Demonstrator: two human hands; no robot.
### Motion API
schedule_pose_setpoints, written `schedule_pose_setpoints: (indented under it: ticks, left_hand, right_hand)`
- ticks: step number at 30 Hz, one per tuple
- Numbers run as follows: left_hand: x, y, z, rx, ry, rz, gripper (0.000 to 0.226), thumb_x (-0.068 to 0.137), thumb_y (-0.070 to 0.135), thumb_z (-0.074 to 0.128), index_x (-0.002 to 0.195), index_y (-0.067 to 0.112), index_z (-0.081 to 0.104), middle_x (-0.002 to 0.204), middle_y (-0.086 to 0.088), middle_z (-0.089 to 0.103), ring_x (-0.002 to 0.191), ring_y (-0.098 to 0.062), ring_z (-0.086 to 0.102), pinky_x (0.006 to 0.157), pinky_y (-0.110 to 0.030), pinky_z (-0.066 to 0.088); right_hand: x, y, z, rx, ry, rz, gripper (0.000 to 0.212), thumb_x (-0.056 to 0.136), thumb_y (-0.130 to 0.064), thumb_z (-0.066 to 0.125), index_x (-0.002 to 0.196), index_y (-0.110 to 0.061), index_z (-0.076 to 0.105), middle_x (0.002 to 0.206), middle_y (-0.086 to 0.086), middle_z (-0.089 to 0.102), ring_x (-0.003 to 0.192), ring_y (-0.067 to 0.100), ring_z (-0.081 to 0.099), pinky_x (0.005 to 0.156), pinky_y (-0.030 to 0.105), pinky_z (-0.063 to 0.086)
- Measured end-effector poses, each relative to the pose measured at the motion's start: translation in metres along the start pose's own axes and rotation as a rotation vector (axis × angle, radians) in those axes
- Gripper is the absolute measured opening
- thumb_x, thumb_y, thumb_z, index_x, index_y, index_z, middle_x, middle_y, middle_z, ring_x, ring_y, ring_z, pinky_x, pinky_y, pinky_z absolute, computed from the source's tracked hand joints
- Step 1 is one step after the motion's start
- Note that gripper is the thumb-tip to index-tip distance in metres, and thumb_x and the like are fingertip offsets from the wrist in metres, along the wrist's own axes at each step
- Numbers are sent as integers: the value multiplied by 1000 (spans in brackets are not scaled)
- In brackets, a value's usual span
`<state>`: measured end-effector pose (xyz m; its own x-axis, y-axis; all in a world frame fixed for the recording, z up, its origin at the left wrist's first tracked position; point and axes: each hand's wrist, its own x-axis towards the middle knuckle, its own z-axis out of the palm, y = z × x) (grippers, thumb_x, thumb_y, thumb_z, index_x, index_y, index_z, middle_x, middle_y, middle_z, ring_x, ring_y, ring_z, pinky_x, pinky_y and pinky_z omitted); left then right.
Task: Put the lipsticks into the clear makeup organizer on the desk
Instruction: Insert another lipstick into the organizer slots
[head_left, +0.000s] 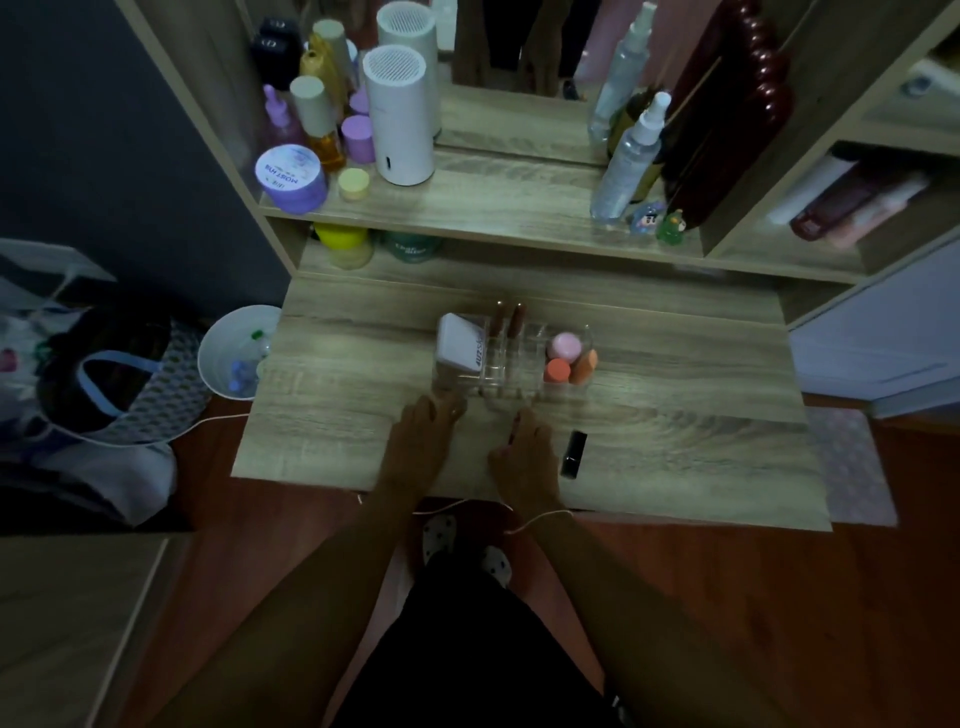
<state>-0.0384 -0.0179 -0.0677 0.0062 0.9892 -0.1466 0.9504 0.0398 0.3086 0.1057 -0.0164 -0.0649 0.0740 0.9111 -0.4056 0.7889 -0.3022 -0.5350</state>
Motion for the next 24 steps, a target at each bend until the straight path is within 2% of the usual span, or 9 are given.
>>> schedule_pose_setpoints:
  ticks: [2,3,5,7,12,16,19,21,24]
  left_hand:
    - [0,2,-1,-72,-43,-104,32,96,36,37,123,23,51,96,-8,54,84,-23,53,74,-45,51]
    - [0,3,0,-1,-70,-78,35,98,34,34,130,24,43,103,-10,52,89,-25,53,76,-45,51]
    - [-4,2,2,45,-102,-38,44,97,24,36,140,24,30,117,-17,45,99,-33,51,77,-46,52]
    - [-11,1,0,-35,-132,-48,47,96,23,40,142,23,30,122,-19,42,102,-36,50,81,-48,51]
    - [-18,-2,-10,-241,-83,0,54,91,18,53,141,17,34,119,-20,50,101,-38,56,79,-48,50]
    - [-13,-6,-16,-390,-70,5,62,84,12,57,143,16,34,121,-19,57,109,-37,55,88,-46,48]
    - [-1,-3,-25,-428,-14,68,57,86,11,55,139,20,39,119,-15,61,106,-31,58,86,-38,47]
    - [11,6,-33,-470,26,136,58,84,8,55,139,19,38,112,-12,64,97,-28,62,79,-33,49]
    - [32,24,-48,-581,34,170,39,90,14,54,126,22,43,101,-6,67,84,-22,65,72,-33,52]
  right_hand:
    - [0,3,-1,-36,-14,-22,47,83,-14,58,127,-6,46,126,21,49,102,30,51,74,29,40]
    - [1,2,-3,11,-14,-6,48,81,-14,61,126,-6,47,124,22,51,102,32,53,77,31,42]
    - [1,3,-6,92,-4,-23,48,77,-11,64,121,-5,47,116,24,54,103,38,56,83,41,48]
    - [-2,6,-10,164,-22,-44,45,74,-6,65,116,-3,48,109,25,58,98,39,58,81,46,51]
    - [-11,9,-22,226,-31,-71,46,77,-3,66,119,-8,47,91,10,63,88,33,64,64,27,41]
    - [-5,-1,-34,225,39,-102,47,75,0,64,117,-13,48,79,5,62,73,33,67,44,7,38]
    - [1,-13,-42,260,107,-118,56,77,3,64,126,-18,47,79,-1,62,60,16,64,43,4,37]
    - [5,-21,-50,264,150,-131,51,79,2,67,125,-15,52,83,3,68,59,7,61,48,1,37]
    - [14,-31,-64,237,205,-139,27,79,-4,71,104,-8,63,92,12,74,79,23,67,56,8,34]
